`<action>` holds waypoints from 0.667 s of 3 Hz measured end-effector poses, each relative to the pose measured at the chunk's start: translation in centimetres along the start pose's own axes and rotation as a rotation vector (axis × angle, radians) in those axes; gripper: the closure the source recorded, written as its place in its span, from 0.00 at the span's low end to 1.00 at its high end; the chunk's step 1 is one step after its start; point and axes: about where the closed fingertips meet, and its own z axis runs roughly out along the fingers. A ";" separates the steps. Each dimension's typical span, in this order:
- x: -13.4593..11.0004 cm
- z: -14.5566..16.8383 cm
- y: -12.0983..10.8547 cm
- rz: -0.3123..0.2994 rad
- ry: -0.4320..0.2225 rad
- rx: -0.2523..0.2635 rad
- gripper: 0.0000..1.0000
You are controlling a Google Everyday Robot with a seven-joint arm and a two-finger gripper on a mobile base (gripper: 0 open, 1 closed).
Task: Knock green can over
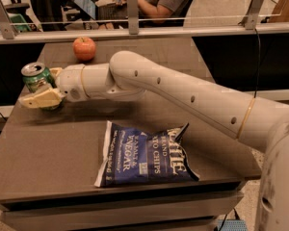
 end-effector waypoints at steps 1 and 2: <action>-2.1 -5.1 -1.5 -0.039 0.057 0.044 0.88; -4.9 -11.4 -2.5 -0.101 0.172 0.077 1.00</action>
Offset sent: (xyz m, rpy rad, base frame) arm 0.0390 -0.2062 0.1121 -0.3472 -0.1956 -0.1176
